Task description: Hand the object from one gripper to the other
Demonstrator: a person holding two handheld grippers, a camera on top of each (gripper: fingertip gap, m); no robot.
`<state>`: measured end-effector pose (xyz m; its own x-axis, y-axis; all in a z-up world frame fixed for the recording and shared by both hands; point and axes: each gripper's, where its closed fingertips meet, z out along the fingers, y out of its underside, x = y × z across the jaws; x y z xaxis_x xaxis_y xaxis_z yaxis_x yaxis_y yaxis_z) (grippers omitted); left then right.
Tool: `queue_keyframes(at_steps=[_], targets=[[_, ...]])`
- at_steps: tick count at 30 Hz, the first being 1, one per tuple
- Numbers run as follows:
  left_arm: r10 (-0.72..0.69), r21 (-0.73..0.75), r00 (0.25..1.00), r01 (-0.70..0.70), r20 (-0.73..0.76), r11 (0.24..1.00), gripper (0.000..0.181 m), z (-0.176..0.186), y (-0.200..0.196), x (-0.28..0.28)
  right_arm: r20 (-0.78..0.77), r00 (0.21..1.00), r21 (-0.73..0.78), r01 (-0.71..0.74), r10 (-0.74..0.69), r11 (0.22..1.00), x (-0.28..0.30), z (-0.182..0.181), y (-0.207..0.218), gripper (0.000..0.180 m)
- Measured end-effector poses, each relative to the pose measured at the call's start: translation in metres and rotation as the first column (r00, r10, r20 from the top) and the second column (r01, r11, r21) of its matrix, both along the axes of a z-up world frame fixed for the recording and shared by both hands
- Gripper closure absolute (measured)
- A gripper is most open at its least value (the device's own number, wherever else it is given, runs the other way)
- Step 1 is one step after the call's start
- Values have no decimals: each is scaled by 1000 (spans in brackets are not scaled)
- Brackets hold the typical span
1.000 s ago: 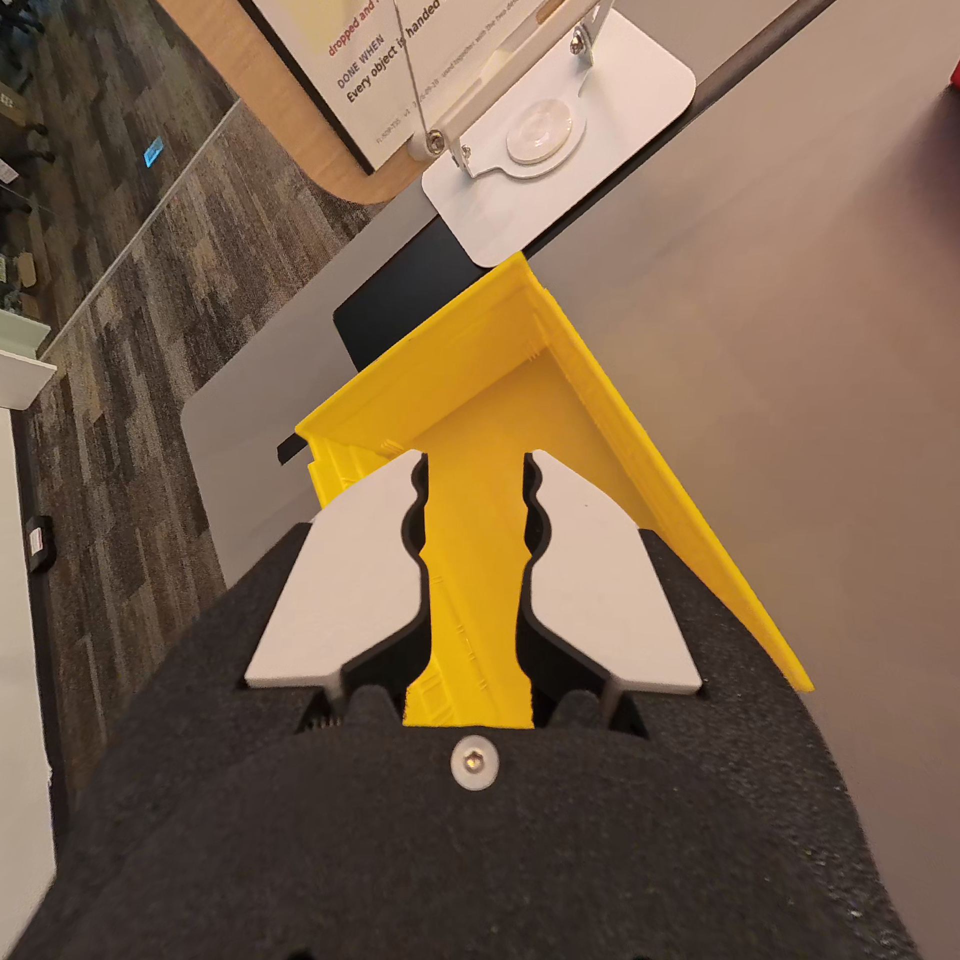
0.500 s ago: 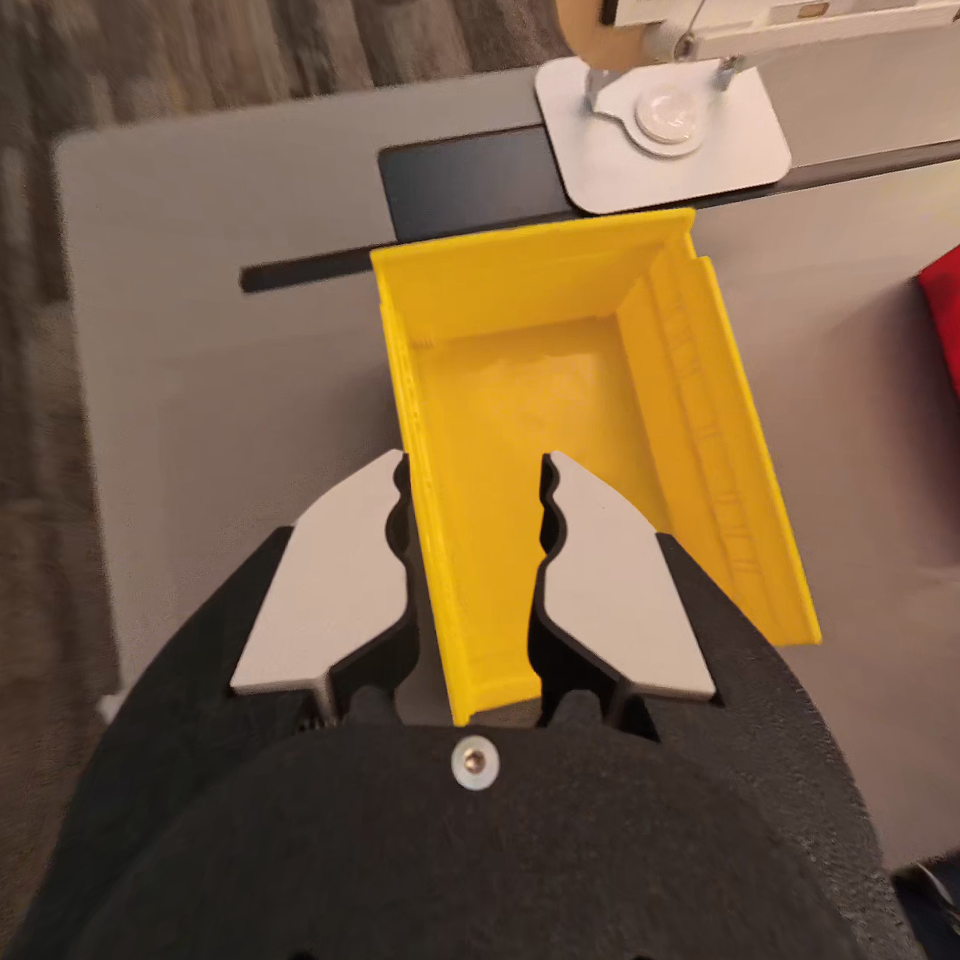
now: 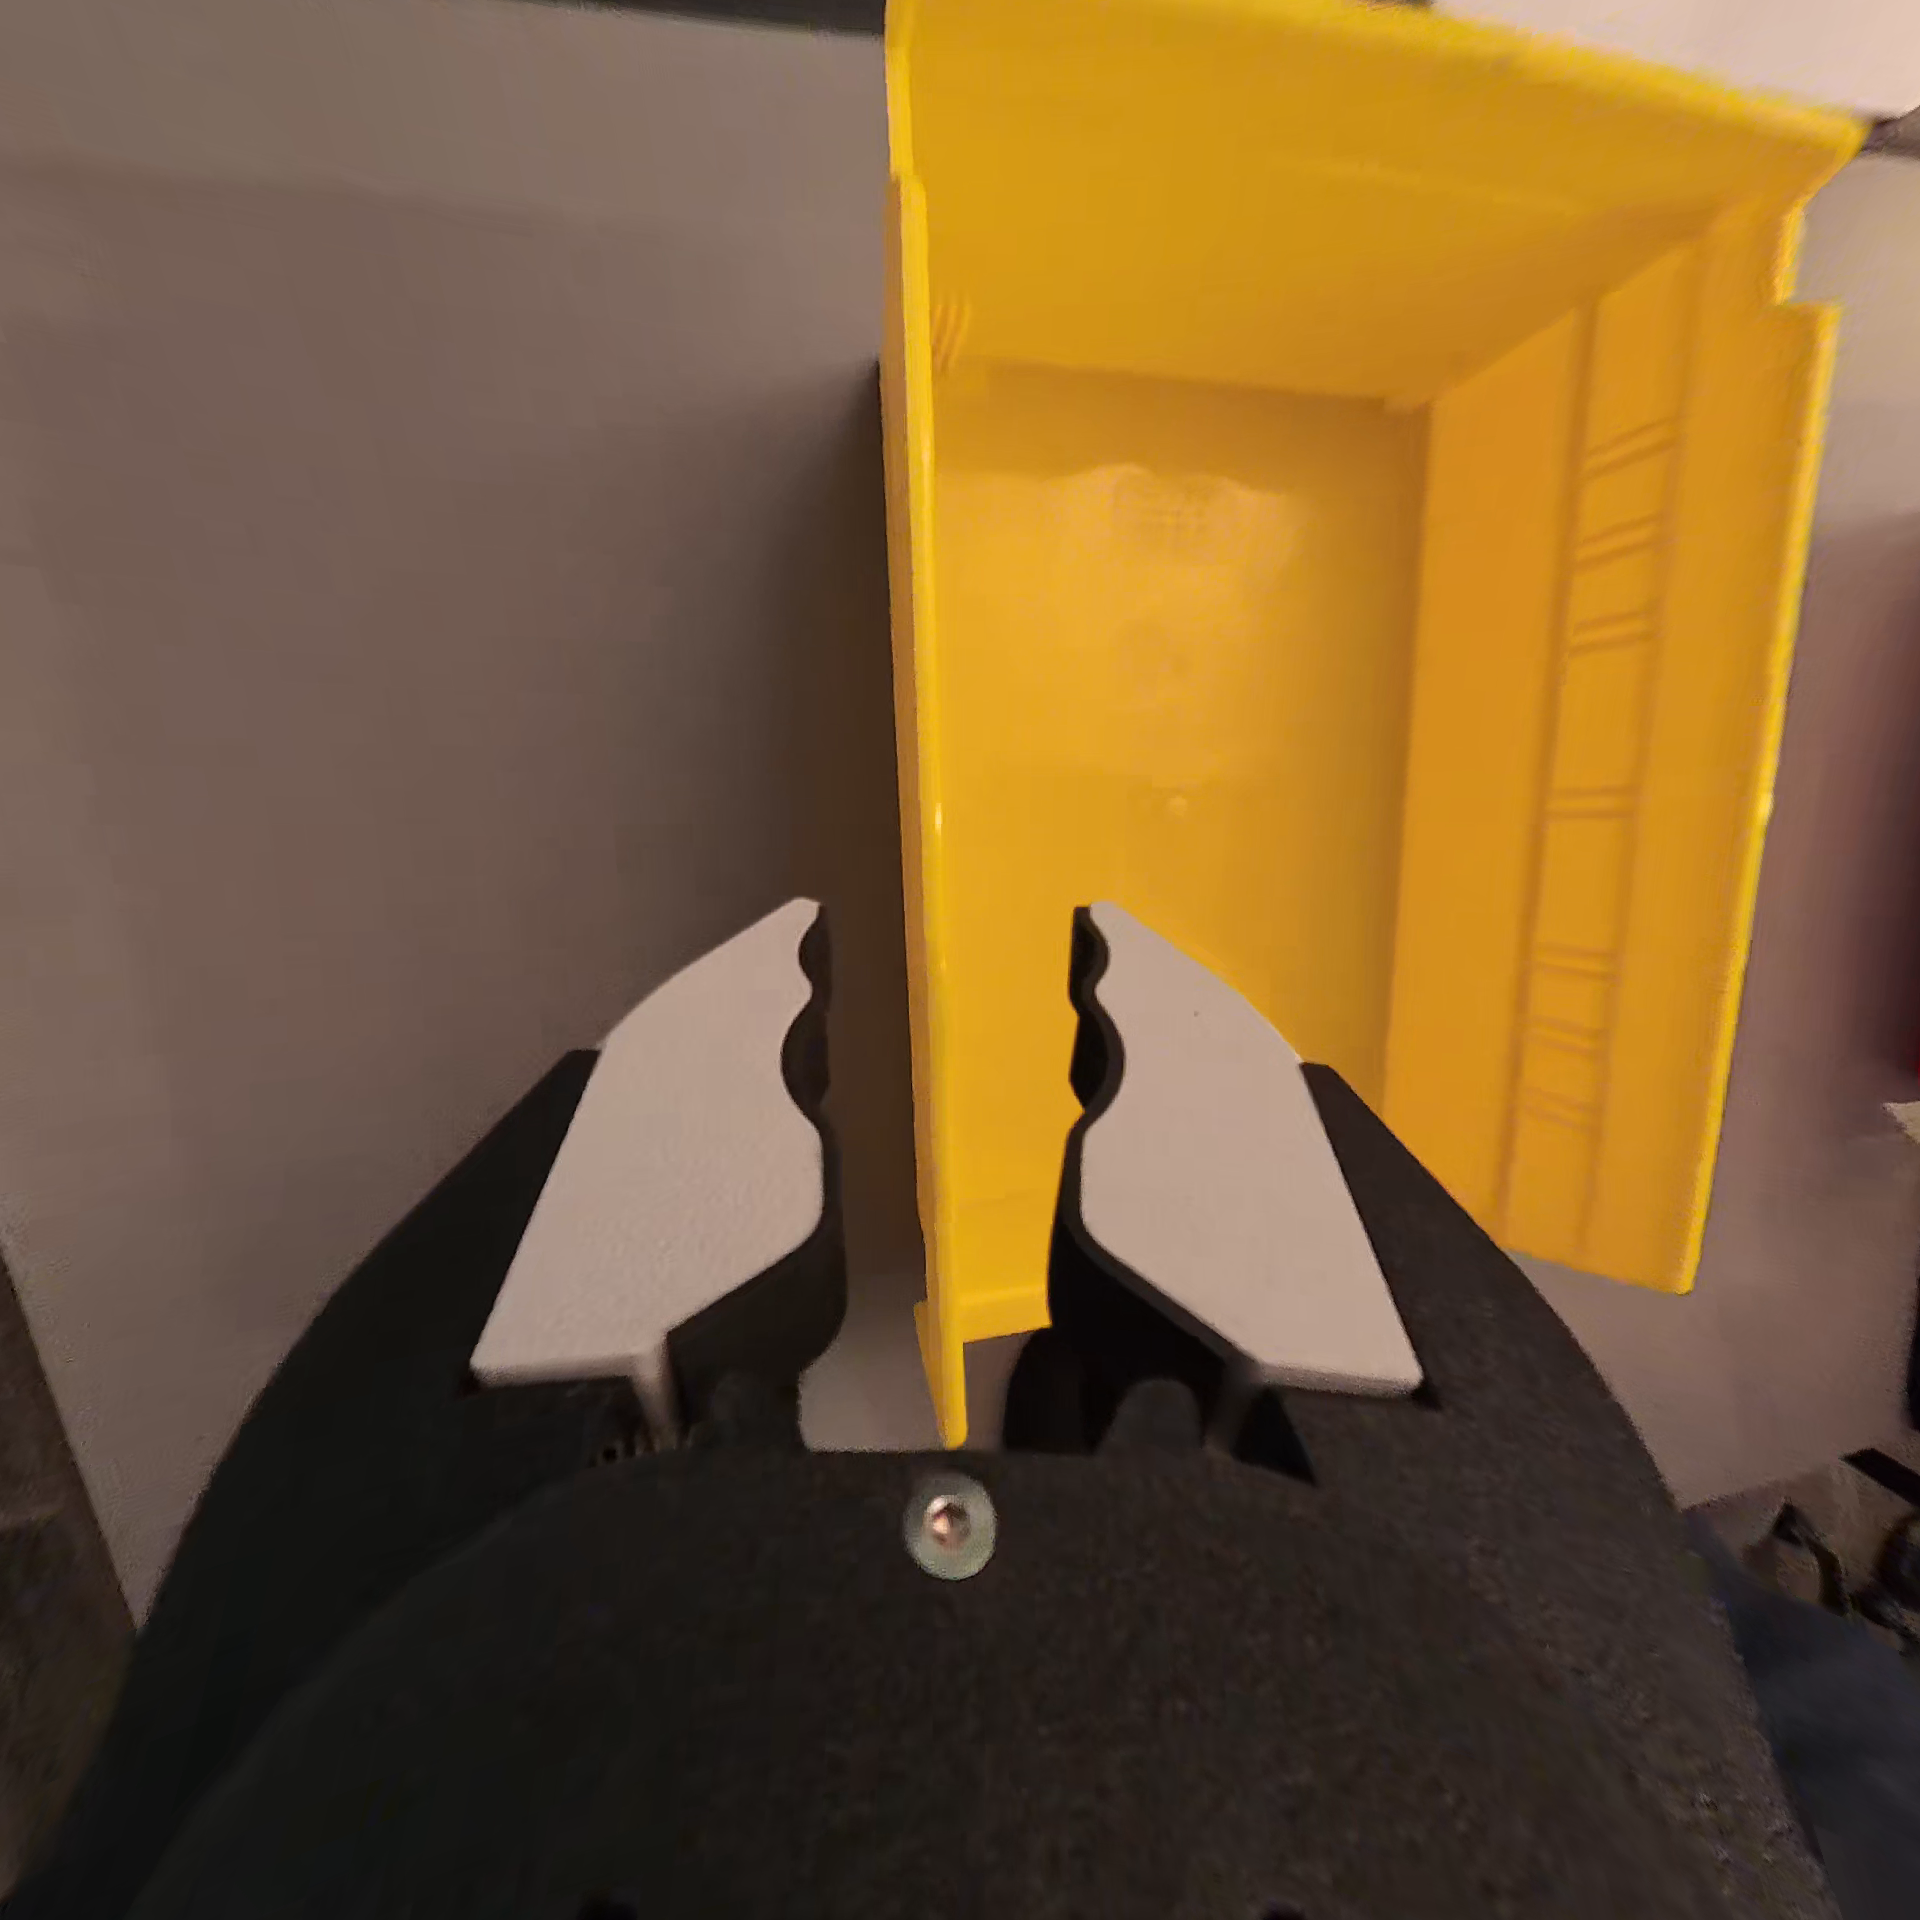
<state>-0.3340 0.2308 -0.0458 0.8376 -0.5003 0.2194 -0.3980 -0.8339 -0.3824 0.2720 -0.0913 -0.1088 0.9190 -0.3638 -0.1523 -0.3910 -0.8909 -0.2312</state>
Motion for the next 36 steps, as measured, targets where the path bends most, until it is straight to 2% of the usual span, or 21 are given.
queue_keyframes(at_steps=[2,6,9,11,14,22,28,33,36], targets=[[7,-37,999,-8,-43,999,147,-10,-1,-4,-20,1000,-13,12,-12,1000,-2,-4,1,156],[3,-124,1000,-6,-31,992,149,-25,-6,-1,-75,997,-55,8,-12,998,-11,-15,3,171],[-18,-203,998,5,-64,979,152,-39,-14,-2,-78,997,-82,13,-20,997,-11,-19,3,172],[-35,-255,995,10,-93,967,168,-48,-20,-2,-85,996,-82,28,-35,996,-11,-19,3,171],[-40,-249,985,-4,-169,969,175,-53,-18,-4,-121,991,-73,54,-63,996,-12,-19,3,170],[-84,-232,965,25,-248,972,177,-54,-24,1,-109,992,-87,61,-71,994,-12,-20,3,171],[-147,-247,949,77,-278,966,176,-55,-35,22,-62,988,-174,131,-143,976,-18,-20,2,173],[-238,-200,876,167,-419,965,168,-58,-44,47,-54,989,-215,123,-138,969,-36,-21,13,174],[-315,-205,850,249,-422,947,166,-59,-57,68,-80,991,-191,90,-107,977,-50,-20,29,174]])
